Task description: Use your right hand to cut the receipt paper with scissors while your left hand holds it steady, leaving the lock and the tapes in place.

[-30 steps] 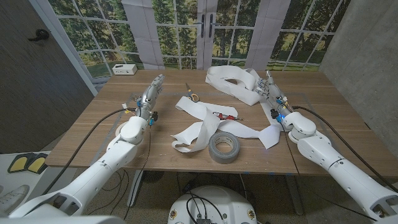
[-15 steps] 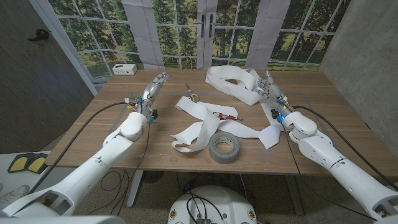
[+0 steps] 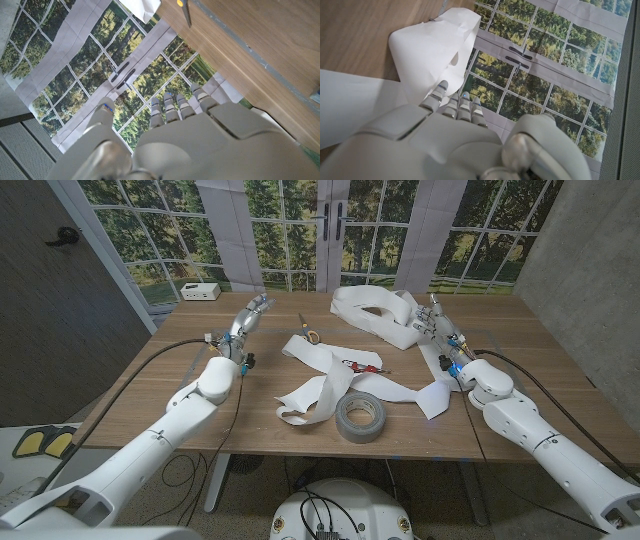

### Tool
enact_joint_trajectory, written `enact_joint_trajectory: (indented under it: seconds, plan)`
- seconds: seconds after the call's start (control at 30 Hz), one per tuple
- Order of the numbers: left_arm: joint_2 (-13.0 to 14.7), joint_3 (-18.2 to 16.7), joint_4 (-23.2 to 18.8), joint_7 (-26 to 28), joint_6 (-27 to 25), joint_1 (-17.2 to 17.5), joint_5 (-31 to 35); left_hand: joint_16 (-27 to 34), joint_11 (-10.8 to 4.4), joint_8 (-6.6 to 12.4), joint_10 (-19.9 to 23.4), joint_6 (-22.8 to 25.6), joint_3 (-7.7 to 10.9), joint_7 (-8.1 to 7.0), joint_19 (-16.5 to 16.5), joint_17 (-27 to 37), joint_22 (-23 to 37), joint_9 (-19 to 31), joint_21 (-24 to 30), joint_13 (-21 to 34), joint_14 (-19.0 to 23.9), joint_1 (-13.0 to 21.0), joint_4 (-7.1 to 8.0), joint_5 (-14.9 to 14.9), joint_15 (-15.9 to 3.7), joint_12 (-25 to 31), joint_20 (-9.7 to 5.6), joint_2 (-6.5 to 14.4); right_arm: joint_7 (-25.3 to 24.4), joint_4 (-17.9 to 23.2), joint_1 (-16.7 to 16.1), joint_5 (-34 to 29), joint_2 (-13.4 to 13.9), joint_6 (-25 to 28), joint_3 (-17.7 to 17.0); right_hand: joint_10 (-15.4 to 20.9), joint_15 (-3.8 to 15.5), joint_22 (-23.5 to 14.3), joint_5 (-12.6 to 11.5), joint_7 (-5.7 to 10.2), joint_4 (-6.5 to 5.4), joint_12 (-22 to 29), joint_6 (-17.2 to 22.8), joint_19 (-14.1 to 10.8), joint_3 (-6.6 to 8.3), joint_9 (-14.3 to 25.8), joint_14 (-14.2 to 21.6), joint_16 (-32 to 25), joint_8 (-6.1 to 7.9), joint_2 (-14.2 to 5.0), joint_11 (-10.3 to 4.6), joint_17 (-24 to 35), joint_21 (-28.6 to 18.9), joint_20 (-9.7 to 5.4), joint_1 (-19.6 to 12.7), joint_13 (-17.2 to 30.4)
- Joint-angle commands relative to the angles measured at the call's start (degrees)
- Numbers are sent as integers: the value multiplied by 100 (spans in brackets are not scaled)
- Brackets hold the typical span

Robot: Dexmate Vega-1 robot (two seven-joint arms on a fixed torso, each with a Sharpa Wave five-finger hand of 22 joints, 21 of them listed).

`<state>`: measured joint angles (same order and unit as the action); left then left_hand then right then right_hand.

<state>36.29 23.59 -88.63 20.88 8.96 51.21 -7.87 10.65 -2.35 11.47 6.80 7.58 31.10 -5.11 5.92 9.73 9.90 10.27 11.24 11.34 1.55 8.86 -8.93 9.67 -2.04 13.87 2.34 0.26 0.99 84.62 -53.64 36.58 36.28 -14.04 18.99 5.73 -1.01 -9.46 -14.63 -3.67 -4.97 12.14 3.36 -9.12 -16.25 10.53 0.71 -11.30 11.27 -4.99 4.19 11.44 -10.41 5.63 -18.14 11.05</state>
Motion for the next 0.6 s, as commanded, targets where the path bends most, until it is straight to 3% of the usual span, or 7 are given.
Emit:
enact_joint_trajectory:
  seconds: [0.03, 0.3, 0.6]
  plan:
    - [10, 100, -235, 371, -533, -32, 410, -14, 9, 52, 56, 44, 34, 15, 38, 10, 17, 25, 15, 15, 57, 71, -8, 27, 3, 41, -12, 25, -3, -62, 37, 8, 9, 8, -21, 69, 29, -31, -23, 15, 38, 15, 37, -9, 8, 27, -1, -26, 27, 15, 6, 9, -41, 26, -64, 19]
    - [96, 168, 116, -42, -29, -245, 336, -43, -34, 40, 38, 72, 53, -32, -26, 10, 17, 28, -15, 20, -23, 128, -16, 36, -16, 20, 15, 58, -136, -7, 16, -34, -21, 33, -18, 97, 34, -32, -19, 18, 52, 18, 66, -2, 22, 28, -11, -22, 34, 4, -19, 2, -39, 36, -92, 21]
    - [131, 174, 222, -91, 62, -346, 409, -41, -34, 44, 61, 122, 82, -64, -41, 10, 16, 30, -20, 22, -34, 191, -24, 47, -28, 20, 17, 105, -179, 56, -26, -18, 0, 93, -29, 142, 44, -32, -14, 35, 66, 28, 112, -5, 38, 28, -6, -23, 48, -10, -7, -5, -41, 50, -120, 24]
